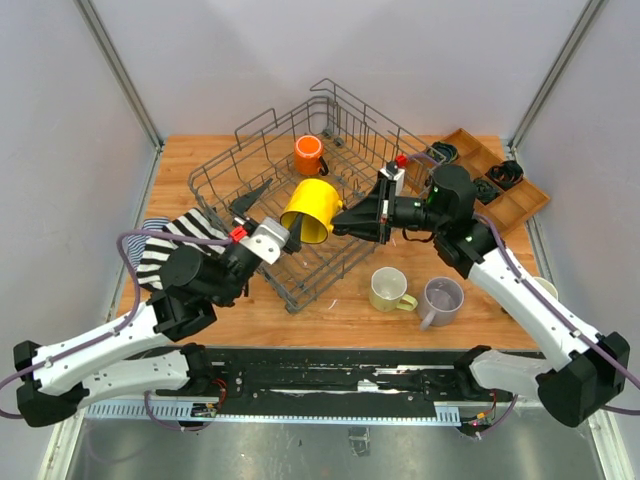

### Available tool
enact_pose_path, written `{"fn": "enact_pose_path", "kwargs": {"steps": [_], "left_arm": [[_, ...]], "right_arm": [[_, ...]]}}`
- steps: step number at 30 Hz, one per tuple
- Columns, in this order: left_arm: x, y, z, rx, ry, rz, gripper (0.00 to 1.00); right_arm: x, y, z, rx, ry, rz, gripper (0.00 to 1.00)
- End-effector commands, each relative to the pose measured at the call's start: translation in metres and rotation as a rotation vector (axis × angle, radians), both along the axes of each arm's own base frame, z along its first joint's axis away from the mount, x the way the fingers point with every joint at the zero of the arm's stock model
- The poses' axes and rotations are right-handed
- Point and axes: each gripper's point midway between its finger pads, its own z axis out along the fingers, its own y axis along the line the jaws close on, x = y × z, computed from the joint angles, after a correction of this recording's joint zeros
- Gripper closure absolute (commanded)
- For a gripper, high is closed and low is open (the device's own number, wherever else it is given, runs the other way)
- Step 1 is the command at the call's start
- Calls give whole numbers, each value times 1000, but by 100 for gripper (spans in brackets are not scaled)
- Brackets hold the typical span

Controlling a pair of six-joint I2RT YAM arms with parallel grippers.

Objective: Load the cups into the dish rack

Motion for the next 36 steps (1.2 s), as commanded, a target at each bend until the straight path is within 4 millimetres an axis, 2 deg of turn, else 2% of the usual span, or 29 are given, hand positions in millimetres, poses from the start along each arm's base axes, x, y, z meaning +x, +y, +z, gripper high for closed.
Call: {"fn": "enact_pose_path", "kwargs": {"steps": [1,7,10,15,18,22,24,25,28,33,36], "left_arm": [[-9,34,30,-170,7,30,22],[-11,59,25,-265,162,73,13],[-16,61,25,-287,235,48,10],[-36,42,22,-281,299,-119,10],[-49,23,20,-272,329,-246,10],[-58,-2,18,-226,357,-352,10],[-57,-11,18,-203,353,-365,9],[-55,-16,19,-194,348,-365,9],[-45,-31,21,-158,330,-358,8],[-30,-55,41,-165,367,-440,8],[-16,-63,58,-209,395,-505,8]], "right_arm": [[15,8,22,26,-157,-18,99],[48,27,20,-17,-219,-10,99],[70,37,15,-52,-250,-11,99],[109,55,10,-112,-341,-28,99],[133,66,11,-142,-407,-35,99],[167,77,-1,-229,-457,-42,99],[184,80,-4,-260,-494,-50,99],[192,80,1,-270,-521,-62,99],[219,82,-17,-336,-576,-68,99],[257,81,-41,-449,-681,-112,99],[275,77,-56,-531,-748,-146,99]]}}
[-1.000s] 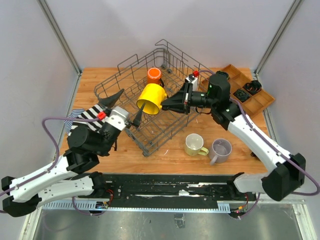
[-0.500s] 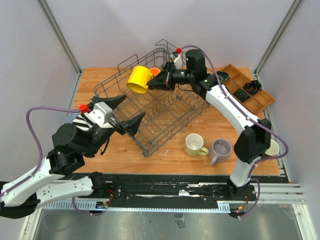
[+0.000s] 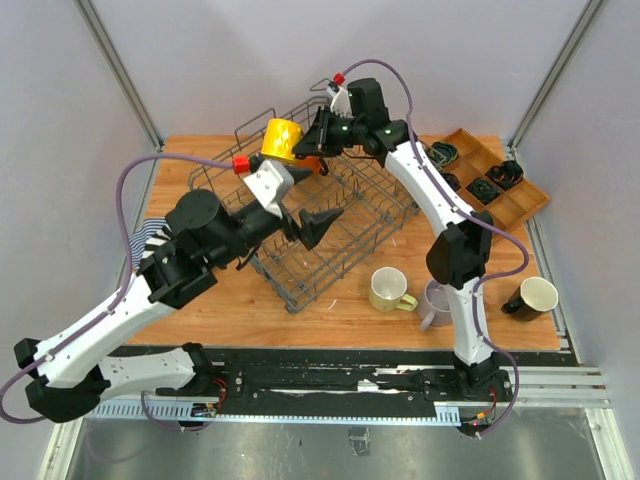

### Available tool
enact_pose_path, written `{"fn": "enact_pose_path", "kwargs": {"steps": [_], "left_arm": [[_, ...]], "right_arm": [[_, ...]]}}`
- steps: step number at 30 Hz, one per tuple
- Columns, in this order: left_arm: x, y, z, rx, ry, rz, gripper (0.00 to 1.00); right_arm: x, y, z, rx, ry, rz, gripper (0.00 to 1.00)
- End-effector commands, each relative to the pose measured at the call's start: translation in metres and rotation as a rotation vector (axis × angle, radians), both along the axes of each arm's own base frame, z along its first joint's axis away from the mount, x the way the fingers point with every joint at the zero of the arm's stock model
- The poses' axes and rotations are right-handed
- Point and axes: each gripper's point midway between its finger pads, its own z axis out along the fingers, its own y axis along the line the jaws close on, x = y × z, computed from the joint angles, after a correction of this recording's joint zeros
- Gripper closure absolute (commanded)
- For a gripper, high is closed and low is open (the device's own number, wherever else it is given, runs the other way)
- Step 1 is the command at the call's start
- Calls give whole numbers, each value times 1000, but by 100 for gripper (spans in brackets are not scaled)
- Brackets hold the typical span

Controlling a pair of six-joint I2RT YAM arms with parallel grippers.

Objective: Load the cups into the dish rack

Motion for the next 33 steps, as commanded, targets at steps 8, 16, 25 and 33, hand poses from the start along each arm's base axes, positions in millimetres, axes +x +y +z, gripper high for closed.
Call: {"fn": "enact_pose_path", "kwargs": {"steps": [8,16,25,33], "left_arm": [[43,0,60,-262,96,-210,9],[74,21,28,-321,192,-35,8],[94,50,17,-381,251,110,5],[99,68,18,-387,234,177,4]], "right_arm": [[59,-22,-12,-257,-410,-132,99],[72,-6,-3,-297,-609,-172,99],[83,18,-8,-326,-774,-167,99],[92,26,-30,-377,-822,-162,99]]}}
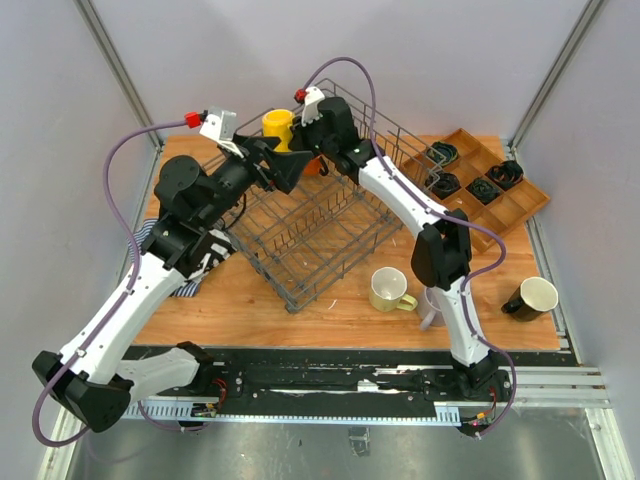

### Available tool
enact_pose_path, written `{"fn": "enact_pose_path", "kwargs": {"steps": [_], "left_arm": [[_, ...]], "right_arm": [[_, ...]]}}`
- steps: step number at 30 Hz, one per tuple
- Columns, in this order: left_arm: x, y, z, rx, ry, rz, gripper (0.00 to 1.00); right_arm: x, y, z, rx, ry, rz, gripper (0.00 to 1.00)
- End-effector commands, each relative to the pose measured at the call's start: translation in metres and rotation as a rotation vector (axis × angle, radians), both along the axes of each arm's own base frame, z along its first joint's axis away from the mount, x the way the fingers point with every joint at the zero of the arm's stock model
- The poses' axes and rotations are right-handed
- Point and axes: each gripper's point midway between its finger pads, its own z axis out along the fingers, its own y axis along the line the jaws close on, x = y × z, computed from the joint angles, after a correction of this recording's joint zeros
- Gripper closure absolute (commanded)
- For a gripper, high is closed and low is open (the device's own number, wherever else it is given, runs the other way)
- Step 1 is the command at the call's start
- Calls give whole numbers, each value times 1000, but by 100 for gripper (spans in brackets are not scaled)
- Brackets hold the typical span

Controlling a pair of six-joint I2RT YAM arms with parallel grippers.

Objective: Load the cups into the dish rack

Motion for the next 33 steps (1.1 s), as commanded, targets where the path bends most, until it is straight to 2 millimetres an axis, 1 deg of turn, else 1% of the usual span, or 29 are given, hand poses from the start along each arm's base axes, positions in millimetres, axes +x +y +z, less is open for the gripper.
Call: {"fn": "enact_pose_path", "kwargs": {"steps": [1,6,12,19,25,30,33], "left_arm": [[-3,16,12,-20,-31,50,4],[-1,22,9,-13,-21,76,4],[3,27,0,2,-5,100,4],[3,32,-5,8,6,118,4],[4,36,-12,16,21,133,4],[1,38,-13,14,22,137,4],[0,40,-16,18,27,143,4]], "right_arm": [[14,12,24,22,-165,0,99],[15,17,13,2,-166,22,99],[13,24,-8,4,-124,45,99],[11,25,-31,-10,-89,41,99],[8,29,-45,-14,-64,49,99],[6,29,-66,-39,-39,51,99],[1,30,-80,-54,-21,59,99]]}}
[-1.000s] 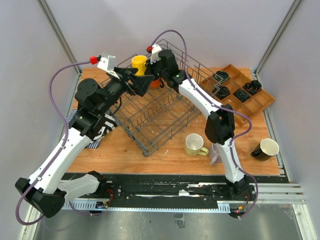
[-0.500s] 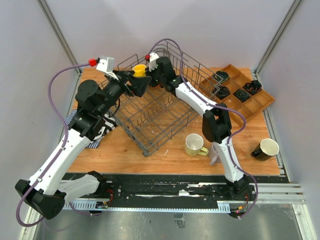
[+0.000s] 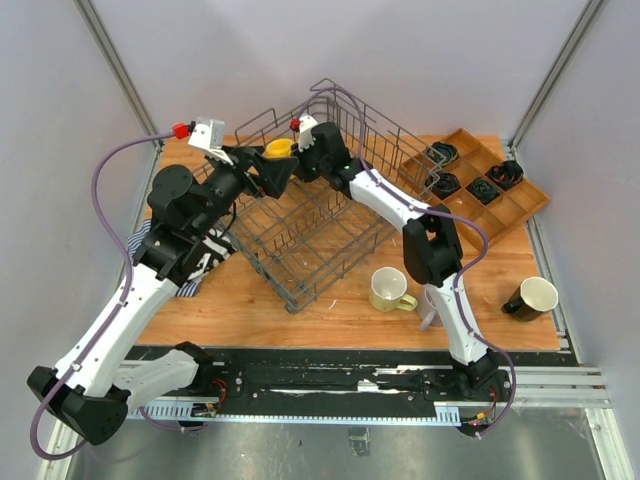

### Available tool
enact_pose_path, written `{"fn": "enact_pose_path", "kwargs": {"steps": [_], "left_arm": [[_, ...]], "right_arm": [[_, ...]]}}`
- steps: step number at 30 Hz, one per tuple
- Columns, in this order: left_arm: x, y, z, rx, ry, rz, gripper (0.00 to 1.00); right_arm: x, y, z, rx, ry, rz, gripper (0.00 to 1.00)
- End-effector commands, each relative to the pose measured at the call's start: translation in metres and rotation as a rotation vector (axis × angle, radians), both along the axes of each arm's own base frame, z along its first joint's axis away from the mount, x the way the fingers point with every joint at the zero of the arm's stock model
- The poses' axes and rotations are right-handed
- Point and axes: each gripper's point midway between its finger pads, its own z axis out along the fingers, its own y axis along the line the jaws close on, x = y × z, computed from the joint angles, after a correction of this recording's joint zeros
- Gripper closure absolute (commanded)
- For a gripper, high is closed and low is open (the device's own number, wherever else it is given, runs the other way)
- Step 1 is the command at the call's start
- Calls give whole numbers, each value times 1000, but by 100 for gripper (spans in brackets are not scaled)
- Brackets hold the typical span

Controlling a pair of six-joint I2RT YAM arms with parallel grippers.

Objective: Load the cups into the dish rack

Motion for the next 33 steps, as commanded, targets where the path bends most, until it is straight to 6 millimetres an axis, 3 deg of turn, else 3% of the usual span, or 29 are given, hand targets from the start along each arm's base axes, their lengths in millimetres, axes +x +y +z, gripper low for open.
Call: {"fn": "enact_pose_path", "kwargs": {"steps": [1,9,15,19,22,29,33], "left_arm": [[-2,10,1,6,-16,30,4],[-5,13,-4,6,-9,38,4],[-6,15,-5,-1,-9,42,4],[-7,14,-7,-8,-7,39,4],[-7,14,-9,-9,-3,34,4],[-10,12,-11,-15,2,22,4],[-11,12,-12,-20,4,15,4]], "right_arm": [[-7,23,6,45,-60,40,99],[-11,23,-19,23,-32,45,99],[-22,13,-56,-45,29,43,99],[-29,4,-81,-88,66,35,90],[-32,0,-92,-110,83,24,76],[-38,-13,-101,-137,105,-8,66],[-40,-20,-90,-132,93,-31,62]]}}
